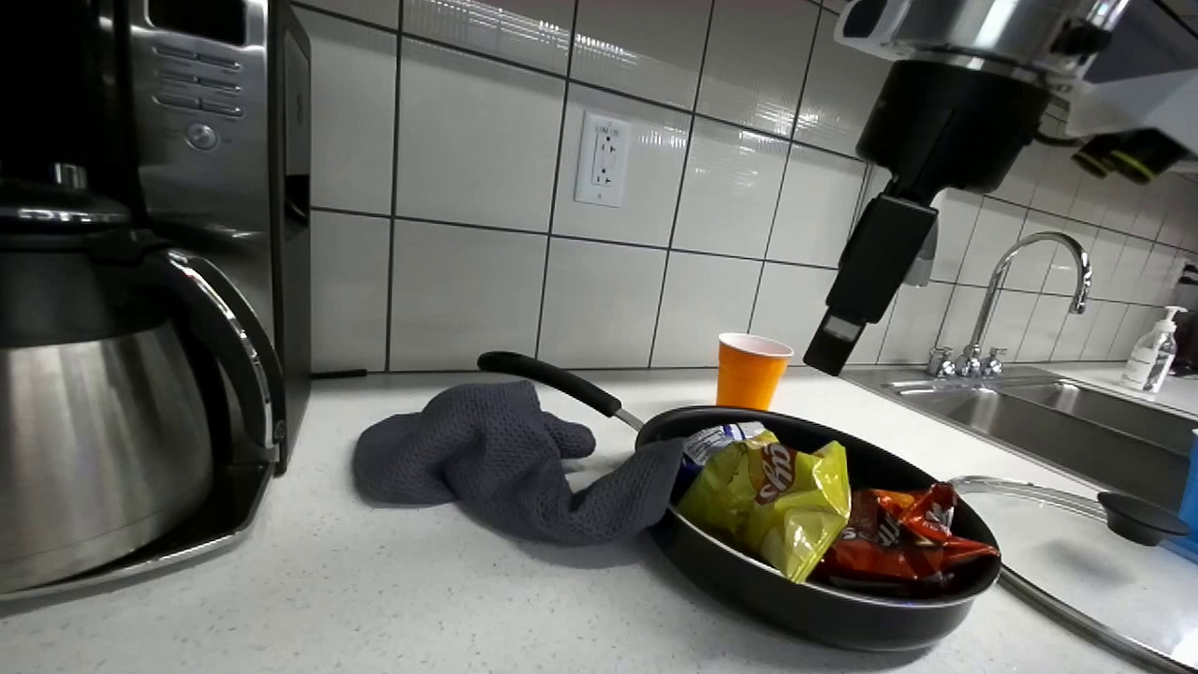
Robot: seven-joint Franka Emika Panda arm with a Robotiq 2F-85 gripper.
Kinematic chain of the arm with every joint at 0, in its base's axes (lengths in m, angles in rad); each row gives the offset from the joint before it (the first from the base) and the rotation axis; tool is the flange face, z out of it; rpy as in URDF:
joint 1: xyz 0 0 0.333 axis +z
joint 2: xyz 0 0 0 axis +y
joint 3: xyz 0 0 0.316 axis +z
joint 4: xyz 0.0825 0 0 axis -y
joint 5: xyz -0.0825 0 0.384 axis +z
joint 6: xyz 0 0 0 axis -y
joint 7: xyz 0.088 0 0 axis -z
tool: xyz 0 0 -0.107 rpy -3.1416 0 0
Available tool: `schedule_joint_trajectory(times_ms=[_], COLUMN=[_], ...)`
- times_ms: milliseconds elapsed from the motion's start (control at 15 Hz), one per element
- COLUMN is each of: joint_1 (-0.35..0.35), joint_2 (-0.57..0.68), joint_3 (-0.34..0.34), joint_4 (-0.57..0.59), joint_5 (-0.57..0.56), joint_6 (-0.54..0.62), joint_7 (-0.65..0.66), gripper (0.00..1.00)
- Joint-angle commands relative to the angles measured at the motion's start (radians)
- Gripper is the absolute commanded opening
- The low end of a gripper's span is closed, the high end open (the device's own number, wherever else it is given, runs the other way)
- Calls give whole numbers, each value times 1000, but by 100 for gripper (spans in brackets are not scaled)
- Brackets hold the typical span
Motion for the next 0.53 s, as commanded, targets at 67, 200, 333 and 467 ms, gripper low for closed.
schedule_joint_trajectory(times_ms=[67,200,333,467], joint_1=[-23,-27,-32,-34], joint_2=[-80,-110,-150,-199], joint_3=[13,8,-2,-10], joint_4=[-9,-22,-48,-88], joint_5=[-2,2,16,27], joint_6=[-155,-201,-227,-227], joint_7=[73,90,105,123], gripper=[100,100,100,100])
